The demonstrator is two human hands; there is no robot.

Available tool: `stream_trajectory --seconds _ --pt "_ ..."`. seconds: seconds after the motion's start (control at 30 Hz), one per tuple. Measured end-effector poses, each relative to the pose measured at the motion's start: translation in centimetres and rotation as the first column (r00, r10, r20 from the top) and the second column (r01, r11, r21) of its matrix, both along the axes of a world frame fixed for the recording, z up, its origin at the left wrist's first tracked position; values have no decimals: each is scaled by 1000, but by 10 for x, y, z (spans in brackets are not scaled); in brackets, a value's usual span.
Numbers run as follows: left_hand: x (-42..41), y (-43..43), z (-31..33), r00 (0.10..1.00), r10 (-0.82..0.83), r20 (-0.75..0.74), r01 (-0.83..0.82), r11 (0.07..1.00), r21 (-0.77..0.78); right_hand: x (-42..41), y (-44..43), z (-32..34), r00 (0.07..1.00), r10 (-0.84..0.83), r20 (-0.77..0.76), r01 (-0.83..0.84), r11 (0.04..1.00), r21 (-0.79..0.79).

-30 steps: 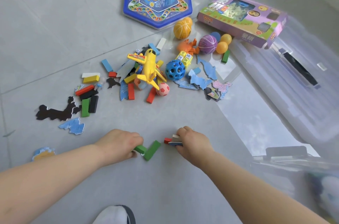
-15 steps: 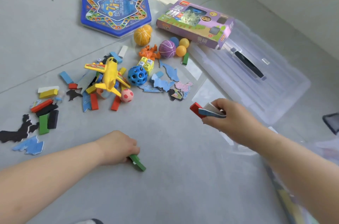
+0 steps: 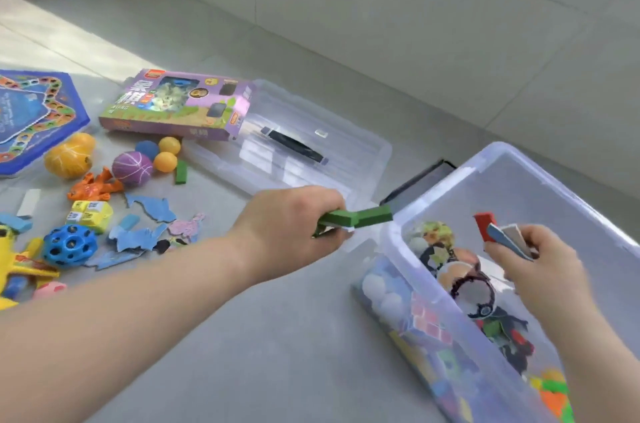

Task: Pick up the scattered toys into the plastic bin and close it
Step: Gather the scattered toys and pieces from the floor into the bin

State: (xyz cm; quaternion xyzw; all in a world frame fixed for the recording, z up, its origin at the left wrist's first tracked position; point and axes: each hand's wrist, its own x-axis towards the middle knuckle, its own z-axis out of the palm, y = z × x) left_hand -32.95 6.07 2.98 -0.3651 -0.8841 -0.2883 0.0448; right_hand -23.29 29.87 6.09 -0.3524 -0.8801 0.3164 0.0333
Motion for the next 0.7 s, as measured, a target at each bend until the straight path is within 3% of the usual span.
stream_trajectory --seconds 0.13,0.27,0.37,0.43,0.57,0.63,0.7 --pt "-5 85 28 994 -91 -57 90 996 -16 16 32 -35 958 39 284 0 991 -135" --pt "6 158 30 973 -213 -92 186 952 -244 25 57 -38 935 36 352 14 990 -138" --pt "17 191 12 964 -267 6 252 901 -354 32 72 -42 908 53 415 25 983 -179" --pt "20 198 -3 961 -266 80 275 867 -415 36 81 -45 915 69 397 10 981 -193" --pt "20 193 -19 909 -334 250 417 704 -574 34 89 -45 971 -5 241 53 979 -196" --pt "19 192 -17 891 -320 322 449 724 -523 34 89 -48 981 -16 196 52 982 -183" --pt "20 190 -12 893 -345 290 445 775 -448 32 86 -49 993 -14 119 38 979 -200"
